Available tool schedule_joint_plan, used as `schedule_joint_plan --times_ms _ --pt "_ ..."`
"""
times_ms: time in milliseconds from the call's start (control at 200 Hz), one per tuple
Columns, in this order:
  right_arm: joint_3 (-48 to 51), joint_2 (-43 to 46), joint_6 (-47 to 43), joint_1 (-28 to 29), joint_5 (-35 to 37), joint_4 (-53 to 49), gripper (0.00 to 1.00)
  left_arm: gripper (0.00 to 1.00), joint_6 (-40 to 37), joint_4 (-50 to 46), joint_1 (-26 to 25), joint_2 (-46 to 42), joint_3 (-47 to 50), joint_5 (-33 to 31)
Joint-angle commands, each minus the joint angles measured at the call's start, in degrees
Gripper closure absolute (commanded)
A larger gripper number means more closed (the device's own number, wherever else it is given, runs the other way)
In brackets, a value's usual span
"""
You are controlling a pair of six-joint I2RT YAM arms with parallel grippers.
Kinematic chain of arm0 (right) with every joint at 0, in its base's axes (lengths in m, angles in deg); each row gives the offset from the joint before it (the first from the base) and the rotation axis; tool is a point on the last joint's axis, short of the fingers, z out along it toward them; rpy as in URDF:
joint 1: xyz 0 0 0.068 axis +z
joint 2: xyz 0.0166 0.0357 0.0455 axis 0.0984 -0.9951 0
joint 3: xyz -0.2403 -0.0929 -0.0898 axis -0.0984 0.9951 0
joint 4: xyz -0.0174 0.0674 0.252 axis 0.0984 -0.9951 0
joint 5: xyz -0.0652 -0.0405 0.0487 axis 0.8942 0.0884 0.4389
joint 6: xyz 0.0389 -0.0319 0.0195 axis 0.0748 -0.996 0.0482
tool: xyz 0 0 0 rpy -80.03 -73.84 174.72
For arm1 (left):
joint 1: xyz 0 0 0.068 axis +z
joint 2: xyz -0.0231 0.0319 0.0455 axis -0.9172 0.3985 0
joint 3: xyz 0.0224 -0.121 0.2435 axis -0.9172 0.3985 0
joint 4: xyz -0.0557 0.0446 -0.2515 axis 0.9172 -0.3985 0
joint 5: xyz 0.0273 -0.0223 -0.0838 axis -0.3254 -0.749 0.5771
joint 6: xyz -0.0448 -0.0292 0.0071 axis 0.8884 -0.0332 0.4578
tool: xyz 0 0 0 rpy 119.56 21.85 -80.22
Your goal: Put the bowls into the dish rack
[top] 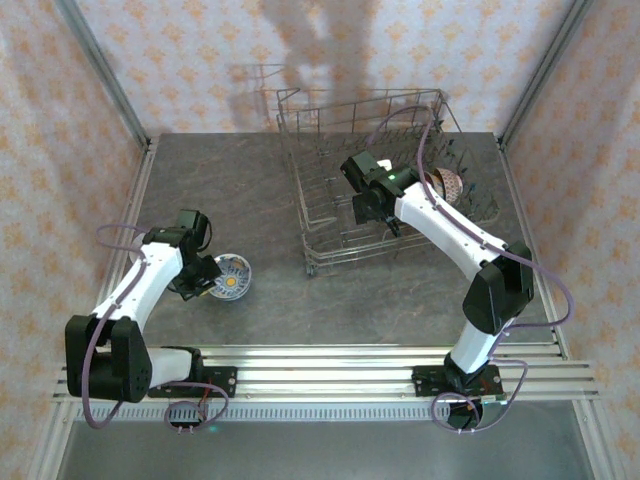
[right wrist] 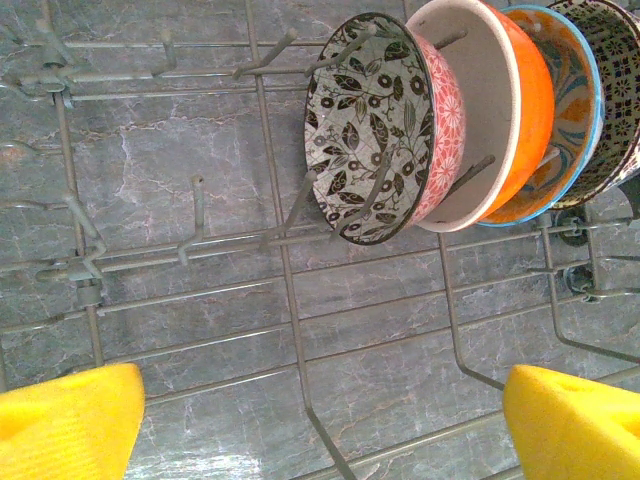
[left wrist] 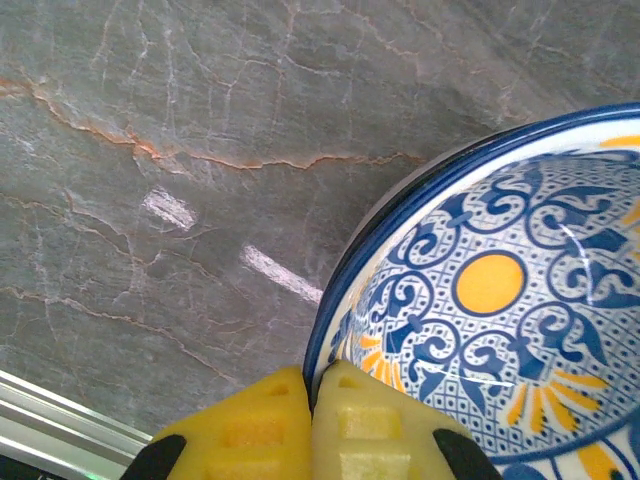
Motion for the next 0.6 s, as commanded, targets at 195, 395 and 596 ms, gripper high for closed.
schedule_joint_plan --times_ms 195,395,596 --pt "-3.5 -0.3 0.9 0.1 -0.3 -2.1 0.08 1.00 -0.1 -2.1 0.3 -2.8 -2.8 2.0" --pt "-4.4 -0.1 0.7 0.2 -1.0 -2.5 0.08 1.00 0.0 -2.7 0.4 -5.0 -4.6 3.1" --pt "-5.2 -0.1 0.7 0.5 -1.4 -2.7 0.08 1.00 -0.8 -3.4 0.4 -6.6 -5.6 4.0"
